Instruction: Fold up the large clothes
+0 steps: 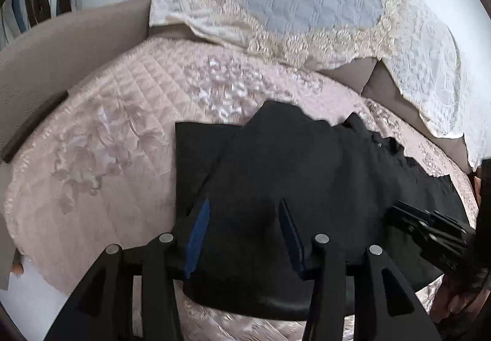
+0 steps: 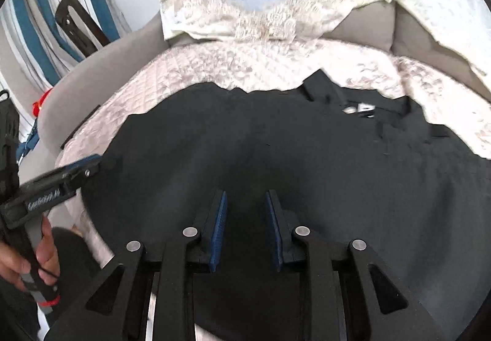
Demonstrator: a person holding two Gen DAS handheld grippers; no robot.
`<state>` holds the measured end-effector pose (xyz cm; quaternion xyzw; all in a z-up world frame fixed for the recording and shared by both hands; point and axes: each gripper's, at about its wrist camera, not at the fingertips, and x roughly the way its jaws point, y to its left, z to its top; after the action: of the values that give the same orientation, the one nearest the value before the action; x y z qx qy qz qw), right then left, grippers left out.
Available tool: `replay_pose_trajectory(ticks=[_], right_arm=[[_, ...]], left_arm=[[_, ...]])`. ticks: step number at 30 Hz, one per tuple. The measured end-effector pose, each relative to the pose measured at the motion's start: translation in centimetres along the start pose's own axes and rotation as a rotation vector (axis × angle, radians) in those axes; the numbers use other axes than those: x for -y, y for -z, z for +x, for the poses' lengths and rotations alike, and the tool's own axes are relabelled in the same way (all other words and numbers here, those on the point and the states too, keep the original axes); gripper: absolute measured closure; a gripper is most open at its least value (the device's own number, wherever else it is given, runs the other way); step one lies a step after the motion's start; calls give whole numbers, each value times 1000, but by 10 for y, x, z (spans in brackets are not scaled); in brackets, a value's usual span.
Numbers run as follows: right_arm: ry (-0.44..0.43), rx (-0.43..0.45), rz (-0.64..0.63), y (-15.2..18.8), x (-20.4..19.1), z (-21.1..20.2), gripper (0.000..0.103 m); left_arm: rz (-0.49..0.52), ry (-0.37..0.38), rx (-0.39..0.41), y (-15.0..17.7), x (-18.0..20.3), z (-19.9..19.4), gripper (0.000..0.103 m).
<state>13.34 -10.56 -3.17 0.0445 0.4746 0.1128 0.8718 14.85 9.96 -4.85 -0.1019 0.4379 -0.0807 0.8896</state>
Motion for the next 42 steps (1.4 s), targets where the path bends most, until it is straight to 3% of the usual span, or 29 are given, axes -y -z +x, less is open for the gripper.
replay_pose_trajectory(ticks=[5,8,12,15,17,23,27,30,31,33,39,42], right_arm=[[26,-34,-3,-12,-2,24,78],[1,-12,13,-17,-4,9,78],[-47,-29,26,-10,-8,12,78],[-55,-38,28,-4,-7,29,79],[-63,-36,47,-6,-4,30,80],[-60,-66,44,-10,-8,25,80],[-149,-83,25,20,-21,1,80],[-162,-98,23,41,-27,-5,80],[-167,-91,26,45,-27,-7,80],[-179,-90,44,46,-23,-11,80],[-151,-36,117,45,3,-42,80],[-129,-10,159,54,22,-61,80]], left_arm=[[44,-28,13,8,4,0,54],[-23,2,33,3,-7,-10,53],[-85,-62,25,-6,-28,0,42],[-150,2,-34,-5,-43,16,35],[-165,29,-25,-3,-46,19,30],[-171,106,-58,9,-34,14,30],[-146,108,-56,20,-26,10,30],[-157,102,-58,19,-26,11,31],[-165,100,-61,17,-27,13,32],[-177,99,-64,14,-28,16,49],[-228,146,-75,7,-36,11,87],[-199,196,-32,-1,-28,-12,90]])
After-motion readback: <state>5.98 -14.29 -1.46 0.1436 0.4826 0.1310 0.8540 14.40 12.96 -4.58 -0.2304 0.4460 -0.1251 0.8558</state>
